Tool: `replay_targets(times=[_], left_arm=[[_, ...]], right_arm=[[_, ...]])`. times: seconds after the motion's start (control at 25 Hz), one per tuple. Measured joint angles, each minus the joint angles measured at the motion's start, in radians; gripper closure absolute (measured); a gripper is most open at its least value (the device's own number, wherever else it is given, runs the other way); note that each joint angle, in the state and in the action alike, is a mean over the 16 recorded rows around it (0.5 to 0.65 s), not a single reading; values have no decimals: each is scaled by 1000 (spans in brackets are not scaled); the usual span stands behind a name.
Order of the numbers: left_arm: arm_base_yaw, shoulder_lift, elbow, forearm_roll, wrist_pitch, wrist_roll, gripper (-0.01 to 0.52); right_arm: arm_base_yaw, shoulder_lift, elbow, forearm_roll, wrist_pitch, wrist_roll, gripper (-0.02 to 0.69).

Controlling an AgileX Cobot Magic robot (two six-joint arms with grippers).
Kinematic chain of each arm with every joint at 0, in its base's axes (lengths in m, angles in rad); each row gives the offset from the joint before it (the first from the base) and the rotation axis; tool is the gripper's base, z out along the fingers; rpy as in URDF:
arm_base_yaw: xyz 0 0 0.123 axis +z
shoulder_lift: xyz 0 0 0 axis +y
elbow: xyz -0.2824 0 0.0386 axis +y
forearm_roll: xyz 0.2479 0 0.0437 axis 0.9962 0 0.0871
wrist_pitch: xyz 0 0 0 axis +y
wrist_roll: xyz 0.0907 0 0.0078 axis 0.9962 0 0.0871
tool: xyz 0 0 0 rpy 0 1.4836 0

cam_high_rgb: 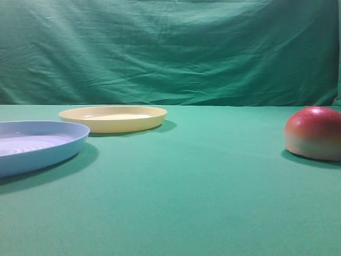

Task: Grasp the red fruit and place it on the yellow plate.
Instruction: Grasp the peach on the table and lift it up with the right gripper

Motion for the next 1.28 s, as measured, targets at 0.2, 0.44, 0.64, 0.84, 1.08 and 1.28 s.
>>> replay_targets(times=[0.2,0.44,0.64,0.84,1.08,1.28], left_arm=[[0,0,0,0,0,0,514],[0,0,0,0,0,0,514],[0,0,0,0,0,0,514],[0,0,0,0,0,0,514],[0,0,0,0,0,0,514],[0,0,0,0,0,0,514]], right_arm=[[57,119,-63,-8,-3,5,665],[160,303,-149,-60,-2,35,655],[252,457,-211,-107,-16,48,572],[306,583,-262,-139,-28,43,384],[338,686,-297,-165,-50,26,152],[344,753,-305,-183,-75,31,43]])
